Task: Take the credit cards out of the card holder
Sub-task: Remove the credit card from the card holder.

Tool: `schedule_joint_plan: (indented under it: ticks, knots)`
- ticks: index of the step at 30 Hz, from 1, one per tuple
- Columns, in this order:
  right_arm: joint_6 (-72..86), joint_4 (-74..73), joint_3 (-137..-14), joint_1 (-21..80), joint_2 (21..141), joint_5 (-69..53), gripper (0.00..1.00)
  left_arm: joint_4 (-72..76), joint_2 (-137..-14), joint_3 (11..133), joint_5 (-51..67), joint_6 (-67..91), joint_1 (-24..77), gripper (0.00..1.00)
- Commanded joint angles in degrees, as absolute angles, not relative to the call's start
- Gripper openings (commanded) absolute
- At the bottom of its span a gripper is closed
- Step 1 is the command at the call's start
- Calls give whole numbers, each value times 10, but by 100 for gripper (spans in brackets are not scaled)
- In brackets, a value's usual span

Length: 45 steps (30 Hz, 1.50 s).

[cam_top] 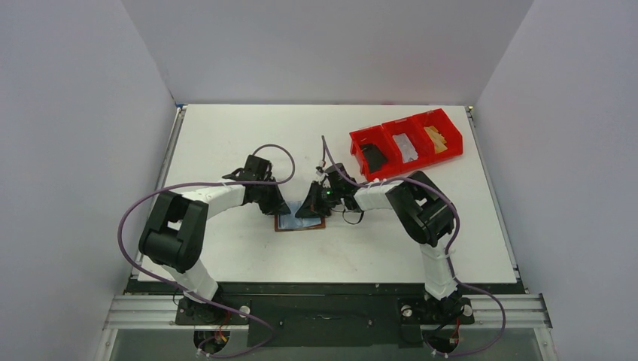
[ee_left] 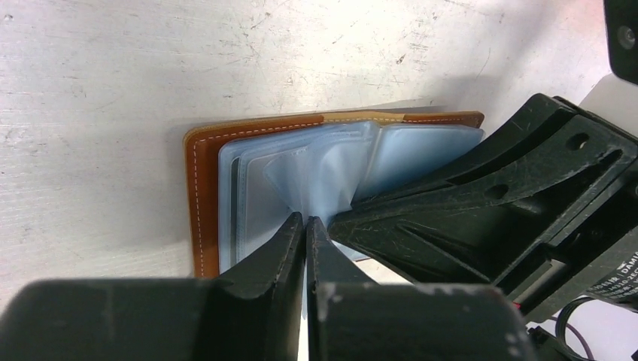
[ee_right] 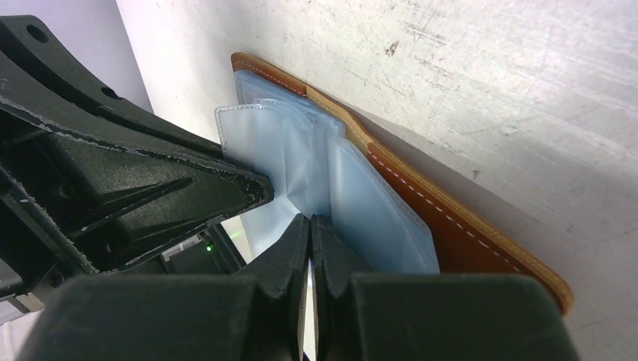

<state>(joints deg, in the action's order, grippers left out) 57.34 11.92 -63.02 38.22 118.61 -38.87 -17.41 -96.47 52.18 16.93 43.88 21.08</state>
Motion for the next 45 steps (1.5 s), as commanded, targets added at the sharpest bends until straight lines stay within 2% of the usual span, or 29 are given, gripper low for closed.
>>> schedule_joint_plan:
  ticks: [1, 5, 7, 13, 18, 26, 35, 39, 43, 45]
  knots:
    - [533, 65, -645, 378, 1180, -348, 9, -154, -962, 537, 169, 443, 214, 0]
    - [511, 30, -657, 379, 1150, -329, 34, -159, -955, 537, 161, 448, 214, 0]
    - [506, 20, -659, 379, 1130, -320, 39, -159, -952, 536, 160, 450, 214, 0]
    - [494, -34, -669, 378, 1065, -284, 42, -169, -946, 544, 157, 446, 216, 0]
    - [455, -130, -686, 378, 1019, -183, 42, -173, -946, 551, 158, 445, 219, 0]
    - [391, -219, -689, 382, 1025, -39, 40, -177, -947, 563, 159, 446, 226, 0]
    - [370, -216, -683, 391, 1062, -20, 39, -180, -951, 568, 158, 445, 227, 0]
    - [373, -209, -684, 398, 1077, -29, 29, -182, -948, 570, 157, 445, 229, 0]
    - [376, -204, -684, 403, 1082, -35, 9, -180, -948, 573, 161, 447, 232, 0]
    - [377, -199, -683, 403, 1086, -41, 4, -178, -948, 578, 162, 447, 235, 0]
